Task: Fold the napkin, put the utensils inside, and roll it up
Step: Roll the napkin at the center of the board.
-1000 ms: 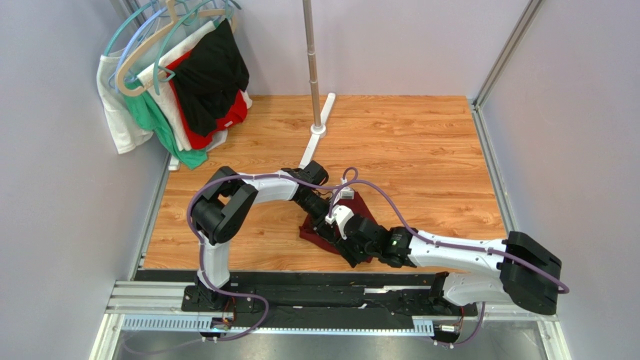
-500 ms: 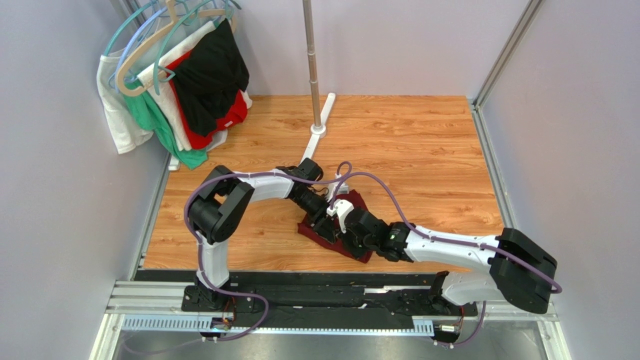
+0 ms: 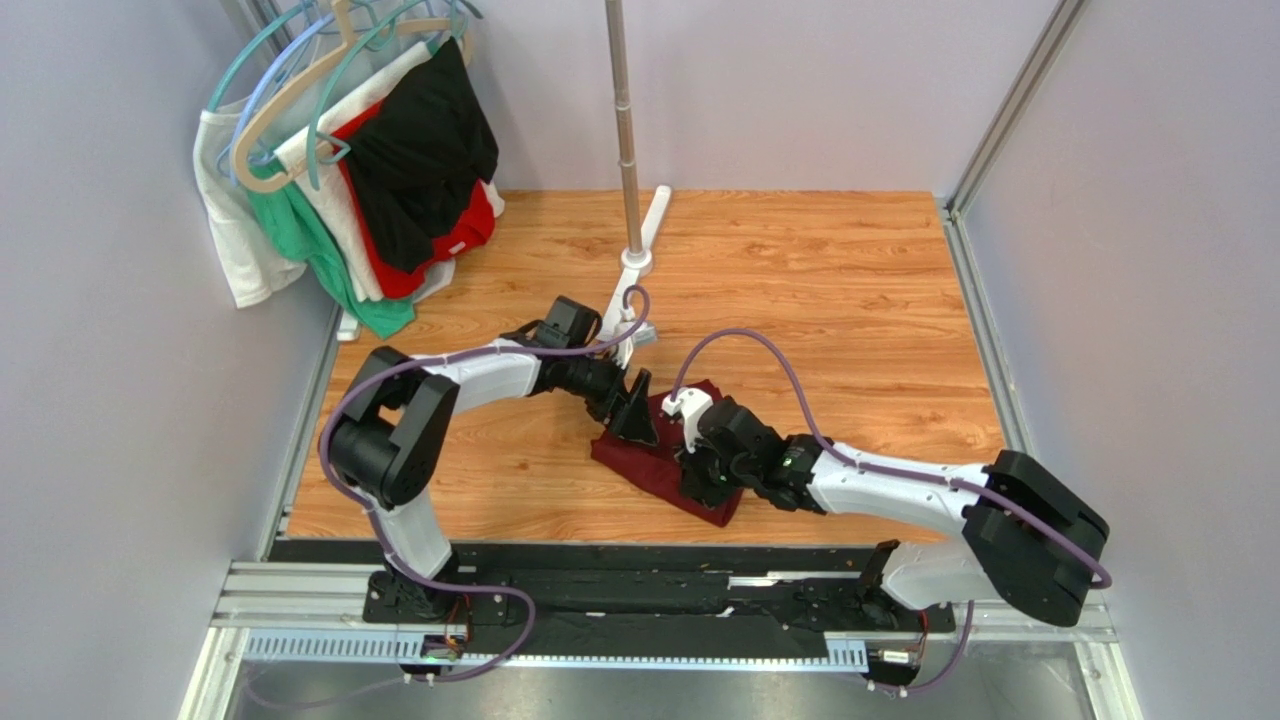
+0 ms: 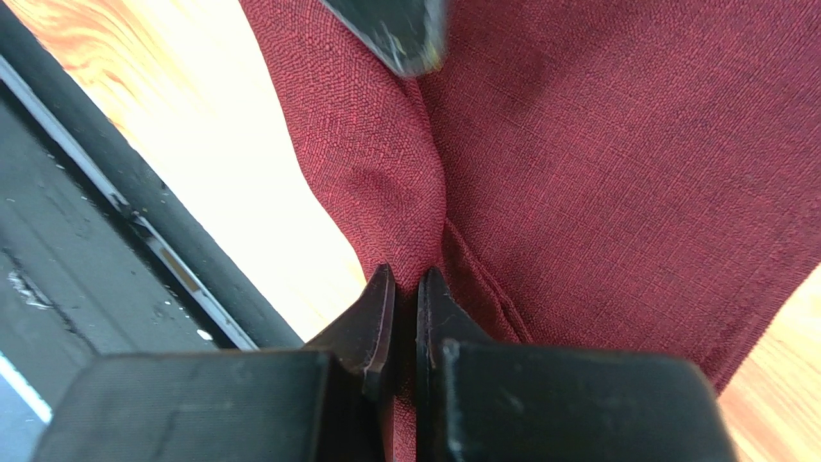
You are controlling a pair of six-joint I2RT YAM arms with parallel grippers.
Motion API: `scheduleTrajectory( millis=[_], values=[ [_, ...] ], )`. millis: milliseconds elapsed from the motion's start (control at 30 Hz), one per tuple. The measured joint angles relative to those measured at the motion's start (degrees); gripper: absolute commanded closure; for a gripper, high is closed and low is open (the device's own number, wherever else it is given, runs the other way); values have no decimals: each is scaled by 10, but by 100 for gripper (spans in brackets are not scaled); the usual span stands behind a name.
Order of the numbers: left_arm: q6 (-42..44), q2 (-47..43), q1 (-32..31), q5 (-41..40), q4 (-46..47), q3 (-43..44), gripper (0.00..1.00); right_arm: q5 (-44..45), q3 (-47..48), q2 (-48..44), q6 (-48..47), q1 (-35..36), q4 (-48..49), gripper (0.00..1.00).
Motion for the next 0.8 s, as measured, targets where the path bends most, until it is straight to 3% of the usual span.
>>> scheduleTrajectory(
  millis=[400,800],
  values=[
    [-79,-148,43,-126,136,-100,10,-119,-16,23,45,-80,42,100],
    [-121,-231,51,-130,255,-262,10,-239,-14,72,78,-153,73,100]
  ],
)
